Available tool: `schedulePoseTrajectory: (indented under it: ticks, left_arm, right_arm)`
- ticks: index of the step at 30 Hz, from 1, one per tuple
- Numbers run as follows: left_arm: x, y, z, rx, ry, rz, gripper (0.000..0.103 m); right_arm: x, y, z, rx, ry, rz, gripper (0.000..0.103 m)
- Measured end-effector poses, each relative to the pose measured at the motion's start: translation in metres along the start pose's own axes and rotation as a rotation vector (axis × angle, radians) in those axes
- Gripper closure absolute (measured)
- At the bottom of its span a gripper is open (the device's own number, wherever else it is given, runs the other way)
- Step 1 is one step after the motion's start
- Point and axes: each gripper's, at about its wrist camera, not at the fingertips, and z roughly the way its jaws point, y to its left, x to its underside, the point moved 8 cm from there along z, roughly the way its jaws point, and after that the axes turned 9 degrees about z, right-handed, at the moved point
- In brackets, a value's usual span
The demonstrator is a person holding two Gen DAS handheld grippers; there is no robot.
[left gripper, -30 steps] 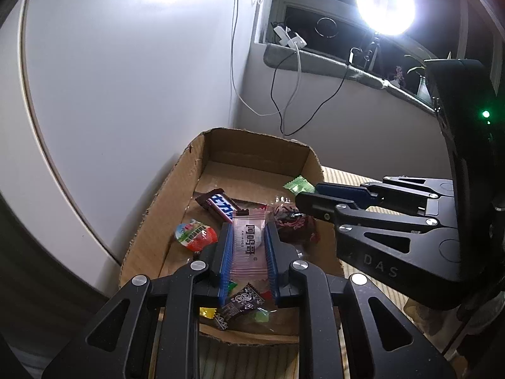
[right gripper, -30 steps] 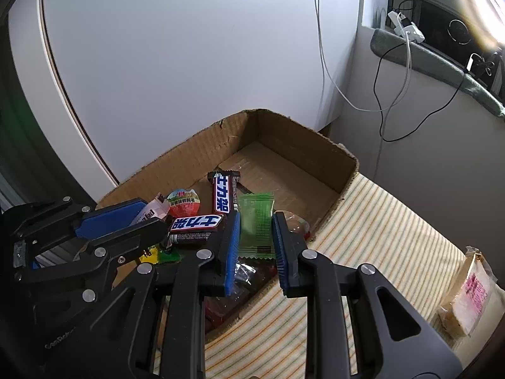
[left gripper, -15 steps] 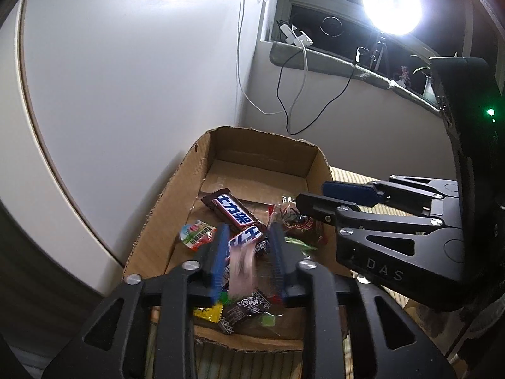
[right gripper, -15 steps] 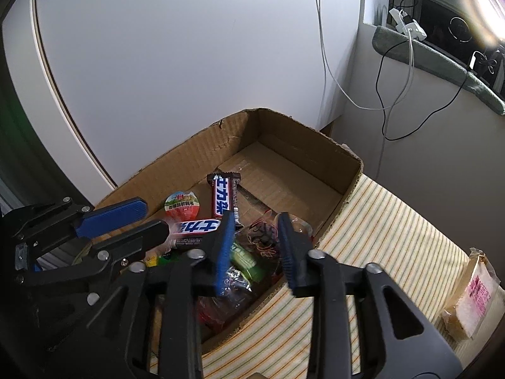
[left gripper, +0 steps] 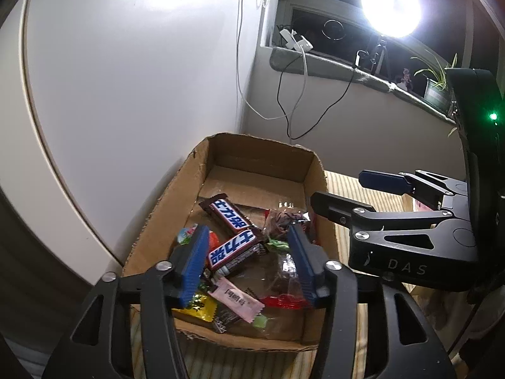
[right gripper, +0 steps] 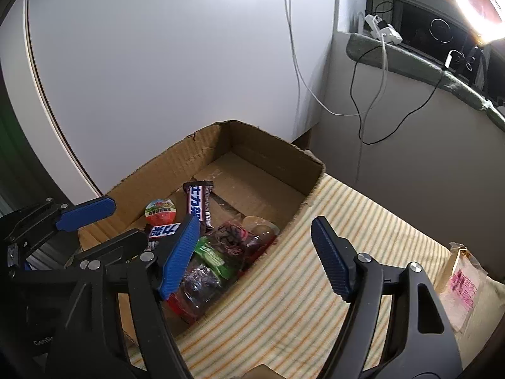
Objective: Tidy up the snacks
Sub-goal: 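Move both open tools to the bagged bread loaf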
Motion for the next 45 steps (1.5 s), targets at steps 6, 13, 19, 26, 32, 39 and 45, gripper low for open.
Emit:
schedulePoseTrajectory:
  ticks: [6,13,19,26,32,39,45]
  left_arm:
    - [-0.006,-0.014,-0.002,-0.008,-0.011,0.01,0.026]
    - [-0.013,-0.041,0.005,0.013,0.0,0.031,0.023]
    - [-0.018,-0.073,0.013,0.052,0.01,0.065,0.023]
    - [-0.022,-0.111,0.027,0.139,0.028,0.077,0.023]
    - [-0.024,-0.144,0.041,0.218,0.048,0.087,0.023]
    - [-0.028,-0.182,0.06,0.318,0.09,0.082,0.023]
    - [-0.033,-0.22,0.079,0.39,0.127,0.105,0.023]
  right_arm:
    - [0.001,-0.021,-0.009,0.035,-0.017,0.024,0.016]
    - [0.004,-0.062,-0.029,0.08,-0.05,0.069,0.015]
    - [0.011,-0.105,-0.048,0.128,-0.069,0.11,0.015]
    - [0.027,-0.161,-0.065,0.184,-0.068,0.174,0.015]
    - [0.047,-0.213,-0.075,0.221,-0.047,0.262,0.015]
    - [0.071,-0.265,-0.072,0.177,0.017,0.394,0.015]
    - [0.085,-0.296,-0.064,0.164,0.053,0.472,0.015]
